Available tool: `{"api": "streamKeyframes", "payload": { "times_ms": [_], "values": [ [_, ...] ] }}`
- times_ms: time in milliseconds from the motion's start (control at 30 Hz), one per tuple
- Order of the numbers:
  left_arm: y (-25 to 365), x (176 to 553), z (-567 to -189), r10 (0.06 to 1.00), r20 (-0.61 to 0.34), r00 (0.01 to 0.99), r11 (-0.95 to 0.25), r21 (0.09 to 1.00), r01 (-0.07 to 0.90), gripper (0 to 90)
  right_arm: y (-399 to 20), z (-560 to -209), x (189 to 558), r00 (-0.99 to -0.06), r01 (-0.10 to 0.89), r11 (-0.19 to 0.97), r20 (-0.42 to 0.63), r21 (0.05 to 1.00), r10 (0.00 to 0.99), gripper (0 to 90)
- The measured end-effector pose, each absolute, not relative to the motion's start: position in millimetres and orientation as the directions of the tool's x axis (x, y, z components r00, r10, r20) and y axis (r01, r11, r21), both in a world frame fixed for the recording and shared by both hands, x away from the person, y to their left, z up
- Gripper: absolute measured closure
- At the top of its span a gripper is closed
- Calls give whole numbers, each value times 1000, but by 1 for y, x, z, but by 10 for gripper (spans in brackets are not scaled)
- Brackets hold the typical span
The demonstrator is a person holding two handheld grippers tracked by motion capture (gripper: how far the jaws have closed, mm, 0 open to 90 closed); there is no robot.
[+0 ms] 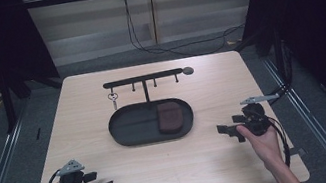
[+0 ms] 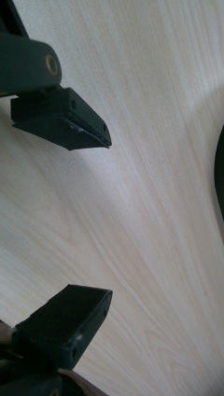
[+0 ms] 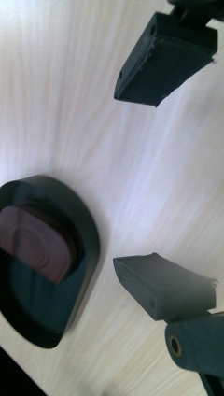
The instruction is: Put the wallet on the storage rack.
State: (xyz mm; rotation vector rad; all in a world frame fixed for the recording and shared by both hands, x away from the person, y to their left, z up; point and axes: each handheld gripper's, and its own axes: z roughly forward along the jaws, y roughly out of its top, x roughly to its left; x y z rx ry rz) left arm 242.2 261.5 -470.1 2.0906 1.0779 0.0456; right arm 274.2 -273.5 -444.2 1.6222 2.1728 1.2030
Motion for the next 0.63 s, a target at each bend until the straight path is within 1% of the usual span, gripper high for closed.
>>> {"api": "streamKeyframes", "payload": {
  "times_ms": [133, 400, 500, 633],
  "values": [
    [262, 243, -471, 710, -293, 640, -350, 642, 682, 220, -282, -451, 262, -370, 728, 56, 323, 684, 871, 162],
    [262, 243, -471, 712, -294, 638, -347, 643, 683, 220, -296, -459, 239, -358, 726, 66, 294, 685, 886, 157],
    [261, 242, -469, 709, -286, 644, -354, 646, 676, 220, -303, -468, 236, -336, 733, 75, 264, 676, 904, 157],
    [263, 241, -468, 710, -287, 643, -344, 656, 672, 220, -305, -479, 236, -307, 765, 109, 210, 635, 928, 158]
  ]
}}
